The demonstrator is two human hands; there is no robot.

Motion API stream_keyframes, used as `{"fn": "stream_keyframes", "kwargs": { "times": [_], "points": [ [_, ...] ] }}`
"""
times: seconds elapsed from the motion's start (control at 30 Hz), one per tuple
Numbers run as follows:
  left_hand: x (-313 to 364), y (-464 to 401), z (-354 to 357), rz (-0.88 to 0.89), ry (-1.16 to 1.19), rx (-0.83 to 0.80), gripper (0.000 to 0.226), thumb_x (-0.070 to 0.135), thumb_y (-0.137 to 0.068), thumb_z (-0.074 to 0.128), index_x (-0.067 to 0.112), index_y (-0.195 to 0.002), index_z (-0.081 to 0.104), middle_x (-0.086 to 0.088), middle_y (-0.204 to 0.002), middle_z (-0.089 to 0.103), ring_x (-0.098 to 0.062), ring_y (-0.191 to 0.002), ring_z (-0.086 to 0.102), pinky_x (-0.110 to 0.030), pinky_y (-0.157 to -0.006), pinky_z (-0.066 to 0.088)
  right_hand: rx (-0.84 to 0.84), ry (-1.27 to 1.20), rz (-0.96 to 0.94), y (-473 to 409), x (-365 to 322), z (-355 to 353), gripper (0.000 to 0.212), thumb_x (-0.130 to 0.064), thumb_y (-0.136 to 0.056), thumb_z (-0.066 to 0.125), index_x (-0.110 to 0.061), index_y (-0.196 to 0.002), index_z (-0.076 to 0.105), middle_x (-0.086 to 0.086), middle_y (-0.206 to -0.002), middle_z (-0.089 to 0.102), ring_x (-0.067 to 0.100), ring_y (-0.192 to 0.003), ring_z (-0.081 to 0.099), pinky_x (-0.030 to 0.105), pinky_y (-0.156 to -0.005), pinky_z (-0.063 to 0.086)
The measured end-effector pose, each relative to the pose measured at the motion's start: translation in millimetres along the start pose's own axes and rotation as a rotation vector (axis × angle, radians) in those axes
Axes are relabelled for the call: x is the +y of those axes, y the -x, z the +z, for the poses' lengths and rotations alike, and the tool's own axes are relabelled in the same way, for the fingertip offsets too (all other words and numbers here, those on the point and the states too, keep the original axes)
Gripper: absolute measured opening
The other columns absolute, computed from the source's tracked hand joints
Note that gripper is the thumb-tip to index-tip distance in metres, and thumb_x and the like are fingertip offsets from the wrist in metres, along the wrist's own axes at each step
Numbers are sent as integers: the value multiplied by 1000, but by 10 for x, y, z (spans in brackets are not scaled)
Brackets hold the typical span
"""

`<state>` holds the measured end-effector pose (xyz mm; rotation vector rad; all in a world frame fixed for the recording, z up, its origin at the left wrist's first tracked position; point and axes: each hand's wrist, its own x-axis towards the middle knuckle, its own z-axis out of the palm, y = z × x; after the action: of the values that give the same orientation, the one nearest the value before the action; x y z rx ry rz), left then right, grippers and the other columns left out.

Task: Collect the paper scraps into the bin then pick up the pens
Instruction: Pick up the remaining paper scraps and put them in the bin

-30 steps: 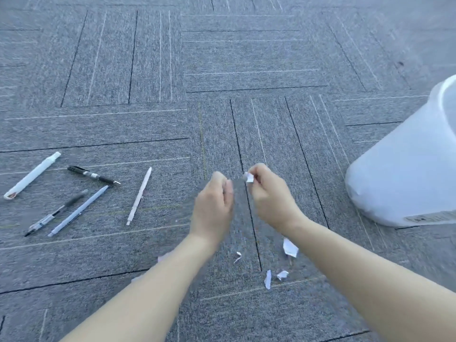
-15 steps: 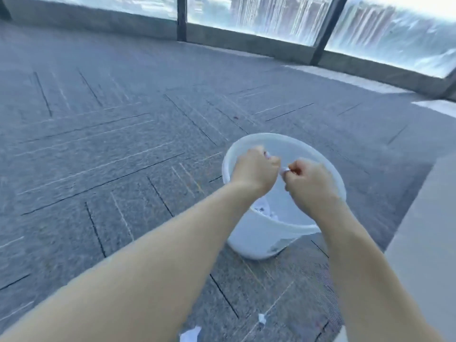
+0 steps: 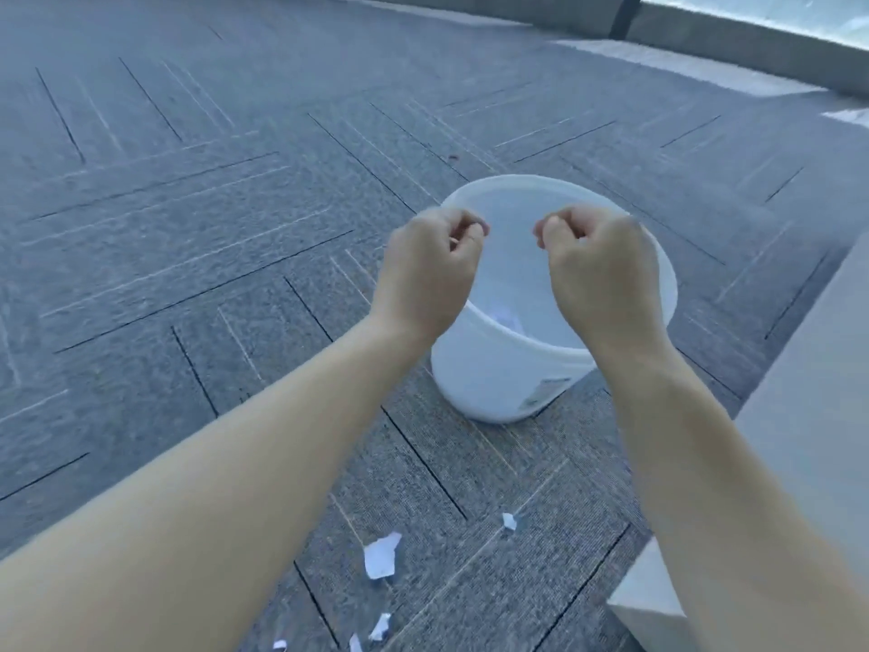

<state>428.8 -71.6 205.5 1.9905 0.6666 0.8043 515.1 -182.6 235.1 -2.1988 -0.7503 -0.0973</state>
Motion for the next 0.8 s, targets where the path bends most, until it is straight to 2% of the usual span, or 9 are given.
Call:
{"fn": "stream_keyframes", "kwargs": {
  "times": [0.1,0.17,0.27,0.33,0.4,0.47,0.57,0.7,0.8],
  "points": [
    [-484,516,-219,-13,-124,82,14,18,-92,50,15,-94,64,6,-78,57,-6,-64,49,-24,-61,42,-143,-85,-132,413,-21,123,19,-20,-91,52,-15,-82,69,-1,-71,67,15,-62,54,29,-60,42],
    [-941,992,-293,-102,-333,-80,13,23,-93,49,19,-99,60,4,-89,57,-10,-72,55,-32,-66,51,-411,-14,-158,742,147,308,15,-19,-89,56,-18,-80,69,-5,-65,64,10,-57,51,26,-58,41],
    [-1463,1727,-327,-323,-579,-430,23,35,-92,47,28,-113,54,5,-108,52,-16,-83,61,-38,-74,55,-700,167,-188,1194,559,585,12,-21,-90,57,-22,-87,69,-12,-69,59,12,-68,54,28,-66,44],
    [-1610,2081,-311,-388,-642,-575,31,40,-92,46,30,-122,49,6,-117,47,-17,-88,61,-35,-74,53,-825,324,-174,1411,889,696,15,-21,-90,53,-23,-94,67,-8,-84,65,16,-82,60,31,-72,48],
    [-1646,2299,-245,-355,-664,-670,40,44,-92,47,30,-129,42,5,-123,43,-18,-94,60,-33,-72,49,-937,515,-87,1565,1236,749,20,-22,-91,50,-22,-108,62,0,-107,63,22,-98,59,34,-81,49],
    [-1634,2411,-127,-318,-656,-727,51,48,-88,52,30,-133,36,3,-125,40,-20,-102,56,-36,-74,50,-964,645,29,1655,1532,743,28,-25,-92,52,-19,-119,54,5,-119,56,26,-101,58,37,-84,49],
    [-1585,2480,74,-317,-695,-737,62,50,-82,62,28,-132,33,-1,-121,37,-23,-105,51,-39,-76,52,-933,669,132,1722,1760,716,34,-34,-89,61,-16,-115,48,7,-111,53,26,-92,56,39,-80,49],
    [-1586,2462,205,-341,-727,-691,36,35,-89,60,16,-114,41,-8,-115,37,-27,-98,49,-40,-71,51,-896,543,159,1751,1802,819,21,-28,-90,64,-15,-94,47,4,-93,56,24,-84,55,34,-68,41],
    [-1663,2442,199,-321,-686,-698,19,26,-94,54,11,-103,47,-9,-111,42,-26,-90,49,-39,-71,48,-944,618,99,1726,1758,912,14,-21,-95,57,-17,-83,51,5,-97,60,24,-89,58,32,-71,43]
  ]
}}
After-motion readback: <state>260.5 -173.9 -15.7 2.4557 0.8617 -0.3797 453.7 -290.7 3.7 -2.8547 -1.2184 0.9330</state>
